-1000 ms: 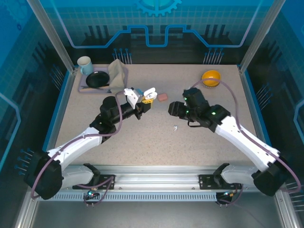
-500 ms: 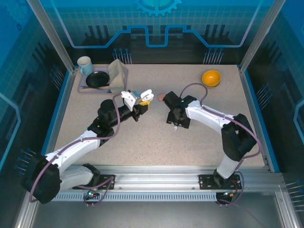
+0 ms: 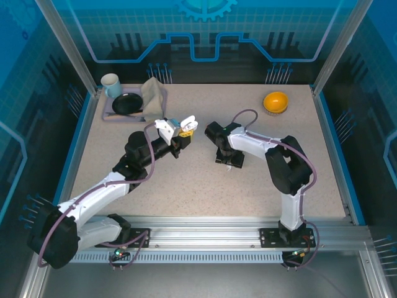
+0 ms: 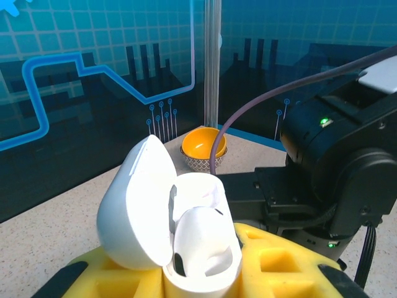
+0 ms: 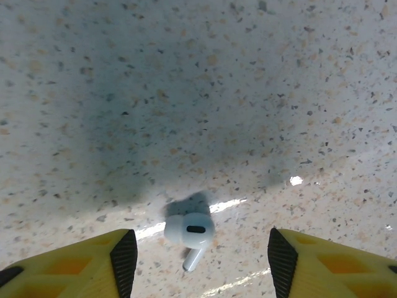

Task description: Insert the wireless bluetooth earbuds into the charging case

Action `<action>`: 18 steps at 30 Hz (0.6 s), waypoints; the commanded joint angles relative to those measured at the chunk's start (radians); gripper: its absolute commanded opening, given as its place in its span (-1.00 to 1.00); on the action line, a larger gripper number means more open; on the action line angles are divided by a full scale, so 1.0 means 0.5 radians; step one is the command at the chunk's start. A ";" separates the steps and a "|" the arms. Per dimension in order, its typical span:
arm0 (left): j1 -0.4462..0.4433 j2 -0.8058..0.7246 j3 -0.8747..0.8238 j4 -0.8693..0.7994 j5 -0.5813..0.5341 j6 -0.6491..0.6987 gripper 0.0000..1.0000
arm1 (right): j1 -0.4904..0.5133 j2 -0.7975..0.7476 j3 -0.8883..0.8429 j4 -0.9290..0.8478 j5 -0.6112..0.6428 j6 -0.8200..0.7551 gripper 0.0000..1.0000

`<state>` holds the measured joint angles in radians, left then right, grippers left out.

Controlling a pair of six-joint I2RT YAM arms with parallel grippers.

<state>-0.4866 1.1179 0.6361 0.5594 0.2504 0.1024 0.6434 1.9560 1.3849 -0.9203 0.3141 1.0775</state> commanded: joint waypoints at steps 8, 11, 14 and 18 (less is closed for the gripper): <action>0.026 -0.044 -0.025 0.088 -0.010 -0.033 -1.00 | 0.014 0.062 -0.037 0.045 -0.005 -0.032 0.06; 0.026 -0.038 -0.027 0.090 -0.013 -0.042 -1.00 | 0.011 0.059 -0.074 0.061 -0.018 -0.029 0.01; 0.026 -0.033 -0.021 0.087 -0.012 -0.048 -1.00 | 0.009 0.049 -0.109 0.085 -0.038 -0.023 -0.02; 0.026 -0.028 -0.012 0.081 -0.012 -0.047 -1.00 | 0.005 0.043 -0.148 0.115 -0.042 -0.037 -0.05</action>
<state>-0.4812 1.1175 0.6361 0.5594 0.2501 0.0914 0.6434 1.9789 1.3411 -0.8635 0.3019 1.0653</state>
